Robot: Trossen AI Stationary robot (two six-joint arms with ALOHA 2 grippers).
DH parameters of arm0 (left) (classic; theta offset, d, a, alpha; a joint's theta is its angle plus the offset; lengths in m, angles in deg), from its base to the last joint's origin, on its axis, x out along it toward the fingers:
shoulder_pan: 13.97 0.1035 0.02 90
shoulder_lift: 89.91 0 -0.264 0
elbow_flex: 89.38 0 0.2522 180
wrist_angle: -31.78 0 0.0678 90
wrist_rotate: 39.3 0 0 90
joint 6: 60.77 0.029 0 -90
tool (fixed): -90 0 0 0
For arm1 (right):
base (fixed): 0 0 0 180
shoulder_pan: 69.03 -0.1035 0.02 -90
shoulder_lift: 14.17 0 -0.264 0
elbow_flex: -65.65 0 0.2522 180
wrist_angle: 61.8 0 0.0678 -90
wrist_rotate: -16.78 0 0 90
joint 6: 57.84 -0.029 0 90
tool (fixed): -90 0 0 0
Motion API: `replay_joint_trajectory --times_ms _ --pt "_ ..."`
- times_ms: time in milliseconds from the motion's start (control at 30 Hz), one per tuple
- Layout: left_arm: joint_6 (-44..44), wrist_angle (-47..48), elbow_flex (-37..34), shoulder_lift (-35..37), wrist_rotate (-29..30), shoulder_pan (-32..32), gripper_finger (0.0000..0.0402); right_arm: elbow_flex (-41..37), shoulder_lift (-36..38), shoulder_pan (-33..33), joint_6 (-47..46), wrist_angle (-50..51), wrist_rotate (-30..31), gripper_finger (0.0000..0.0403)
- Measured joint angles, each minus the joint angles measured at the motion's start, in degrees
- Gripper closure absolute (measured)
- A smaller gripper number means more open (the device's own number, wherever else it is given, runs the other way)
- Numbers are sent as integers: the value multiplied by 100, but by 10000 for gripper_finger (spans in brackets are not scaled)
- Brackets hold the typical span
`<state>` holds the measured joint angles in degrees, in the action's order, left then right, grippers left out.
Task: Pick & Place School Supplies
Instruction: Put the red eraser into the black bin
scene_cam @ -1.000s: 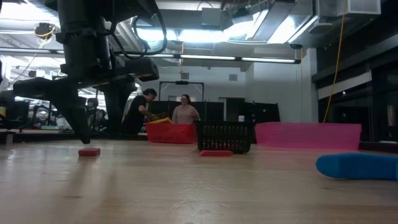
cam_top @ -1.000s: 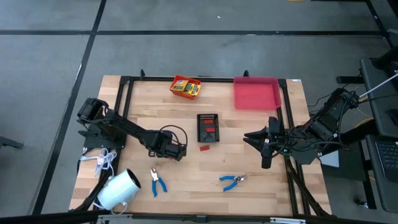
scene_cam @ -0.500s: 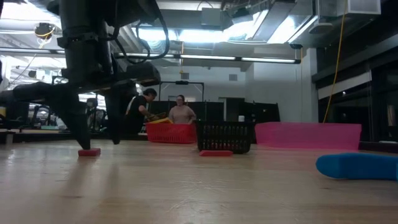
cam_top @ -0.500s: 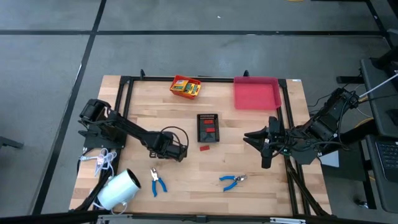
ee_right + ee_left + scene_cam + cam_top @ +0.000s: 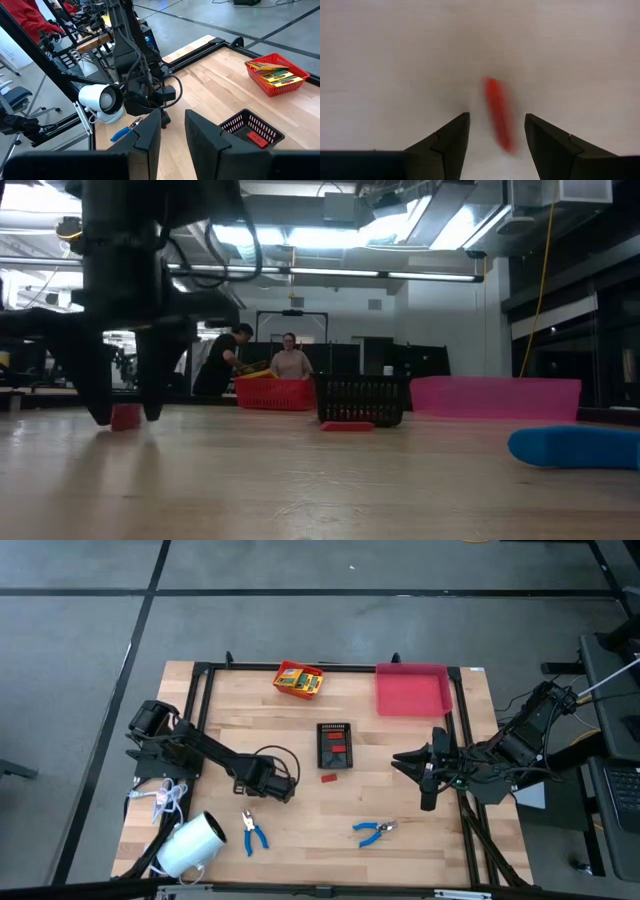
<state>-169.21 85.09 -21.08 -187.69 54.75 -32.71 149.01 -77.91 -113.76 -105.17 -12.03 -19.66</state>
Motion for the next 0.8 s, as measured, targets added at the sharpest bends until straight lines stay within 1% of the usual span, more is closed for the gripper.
replay_joint_trajectory --times_ms 67,333,500,633,800 --pt "-10 138 -22 -10 18 -2 213 0 0 0 0 2 0 312" --pt "-34 135 -10 -10 145 -5 216 0 -2 0 12 2 0 312" --pt "-40 44 -8 -8 177 -4 239 0 -2 0 22 2 0 312" --pt "29 64 -8 -21 47 -29 256 0 -2 -2 22 2 0 312" --pt "265 89 -5 40 80 -68 262 0 -2 0 22 2 0 312"
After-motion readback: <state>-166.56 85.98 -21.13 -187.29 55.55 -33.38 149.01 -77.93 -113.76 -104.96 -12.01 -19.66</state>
